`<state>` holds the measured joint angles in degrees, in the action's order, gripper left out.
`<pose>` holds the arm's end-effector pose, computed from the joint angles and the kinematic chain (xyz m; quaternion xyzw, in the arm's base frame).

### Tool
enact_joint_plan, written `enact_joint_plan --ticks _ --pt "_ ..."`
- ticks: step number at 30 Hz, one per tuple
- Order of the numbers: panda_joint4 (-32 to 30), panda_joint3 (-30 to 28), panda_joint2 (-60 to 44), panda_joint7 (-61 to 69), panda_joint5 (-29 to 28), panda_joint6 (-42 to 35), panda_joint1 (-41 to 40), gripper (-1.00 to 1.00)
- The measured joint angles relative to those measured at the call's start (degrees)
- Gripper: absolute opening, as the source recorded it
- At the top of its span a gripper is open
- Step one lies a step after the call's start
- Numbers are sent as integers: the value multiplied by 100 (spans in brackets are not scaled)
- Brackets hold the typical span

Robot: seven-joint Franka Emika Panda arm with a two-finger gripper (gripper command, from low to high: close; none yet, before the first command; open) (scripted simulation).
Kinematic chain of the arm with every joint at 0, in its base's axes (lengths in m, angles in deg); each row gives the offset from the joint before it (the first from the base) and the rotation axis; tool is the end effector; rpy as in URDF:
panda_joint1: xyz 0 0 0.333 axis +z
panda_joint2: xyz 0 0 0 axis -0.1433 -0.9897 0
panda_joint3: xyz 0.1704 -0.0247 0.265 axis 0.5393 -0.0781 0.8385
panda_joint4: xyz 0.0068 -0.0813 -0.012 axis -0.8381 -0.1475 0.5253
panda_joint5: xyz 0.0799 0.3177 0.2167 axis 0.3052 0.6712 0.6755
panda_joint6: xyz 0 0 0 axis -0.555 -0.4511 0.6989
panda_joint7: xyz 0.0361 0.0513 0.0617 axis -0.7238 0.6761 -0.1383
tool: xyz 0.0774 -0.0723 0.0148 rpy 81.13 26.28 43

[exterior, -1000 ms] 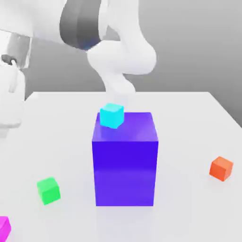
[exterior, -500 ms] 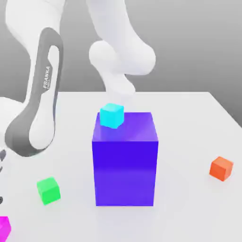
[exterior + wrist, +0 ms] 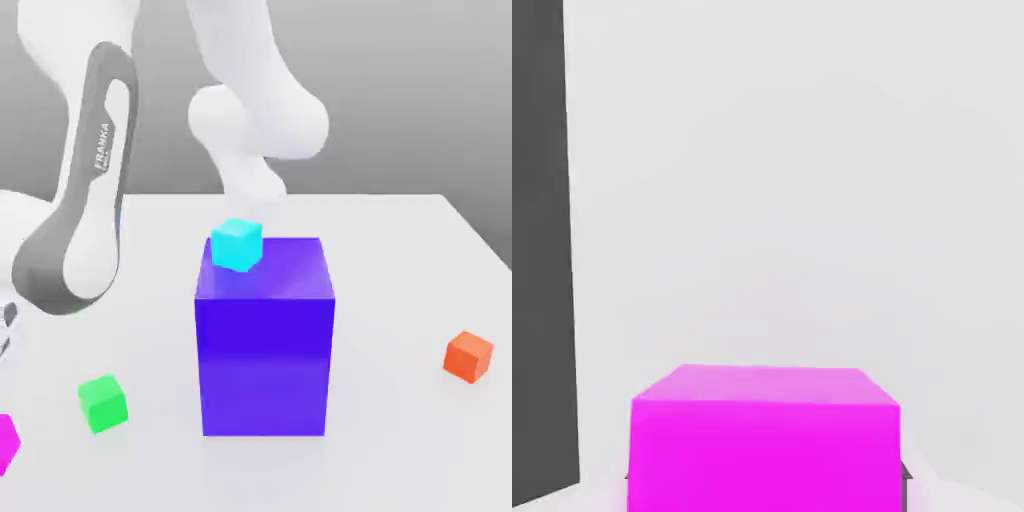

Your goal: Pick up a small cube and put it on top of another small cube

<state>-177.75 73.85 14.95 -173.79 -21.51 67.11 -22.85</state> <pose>0.4546 -0.2840 0.2172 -0.3604 0.9326 0.0066 0.0177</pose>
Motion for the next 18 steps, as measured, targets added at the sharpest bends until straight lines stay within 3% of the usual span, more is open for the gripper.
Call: enact_joint_plan --ticks 6,11,18 --pt "-1221 51 1126 -166 114 124 32 -100" --pt "-2264 50 1949 -678 -286 294 -34 -100" --pt "-2469 49 1352 -895 -501 1093 -101 -100"
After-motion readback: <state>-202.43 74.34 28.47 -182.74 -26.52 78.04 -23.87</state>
